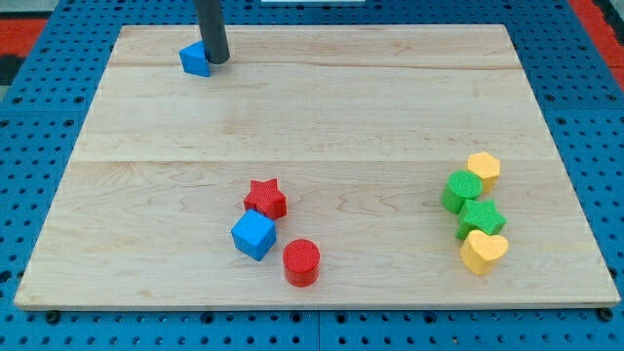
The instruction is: Push the red star towards center top of the board
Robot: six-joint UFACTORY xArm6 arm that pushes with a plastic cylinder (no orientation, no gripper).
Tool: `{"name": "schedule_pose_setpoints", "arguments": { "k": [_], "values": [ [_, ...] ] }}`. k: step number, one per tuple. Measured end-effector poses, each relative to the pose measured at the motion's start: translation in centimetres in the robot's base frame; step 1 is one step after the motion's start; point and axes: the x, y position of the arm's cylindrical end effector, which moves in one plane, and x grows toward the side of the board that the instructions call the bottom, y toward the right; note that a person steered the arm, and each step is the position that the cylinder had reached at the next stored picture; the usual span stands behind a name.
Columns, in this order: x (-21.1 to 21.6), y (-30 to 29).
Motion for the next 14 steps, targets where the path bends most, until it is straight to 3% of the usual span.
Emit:
{"name": "schedule_pose_setpoints", "arguments": {
  "k": [3, 4, 6, 7, 8, 10, 12, 14],
  "values": [
    [2.0, -0.2],
    [4.5, -0.2],
    [15.5, -3.9],
    [24.8, -3.6],
    [28.8, 0.7],
    [25.1, 11.7],
    [15.7, 9.1],
    [18.1, 3.4]
  ]
}}
